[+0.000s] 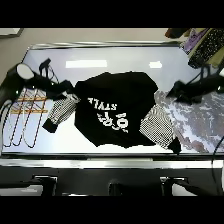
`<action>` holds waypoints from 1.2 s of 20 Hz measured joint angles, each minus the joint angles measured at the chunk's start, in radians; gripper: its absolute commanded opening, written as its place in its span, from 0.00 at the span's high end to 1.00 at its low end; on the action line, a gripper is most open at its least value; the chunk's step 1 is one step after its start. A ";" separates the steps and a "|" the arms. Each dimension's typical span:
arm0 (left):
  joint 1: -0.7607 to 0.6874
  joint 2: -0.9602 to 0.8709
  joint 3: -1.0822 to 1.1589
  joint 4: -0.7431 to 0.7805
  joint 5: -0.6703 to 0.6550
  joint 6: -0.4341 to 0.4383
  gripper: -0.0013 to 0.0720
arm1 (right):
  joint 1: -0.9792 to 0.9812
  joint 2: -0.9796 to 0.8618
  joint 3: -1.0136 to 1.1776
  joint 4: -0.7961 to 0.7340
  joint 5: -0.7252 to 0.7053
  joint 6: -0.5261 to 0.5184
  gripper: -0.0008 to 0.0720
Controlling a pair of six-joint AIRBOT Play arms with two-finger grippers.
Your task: Fold the clothes and pants, and hang the long-sleeved shirts on hangers.
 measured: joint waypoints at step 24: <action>-0.077 0.294 -0.776 -0.189 0.221 0.072 0.05 | 0.434 0.202 -0.998 0.528 -0.767 0.043 0.94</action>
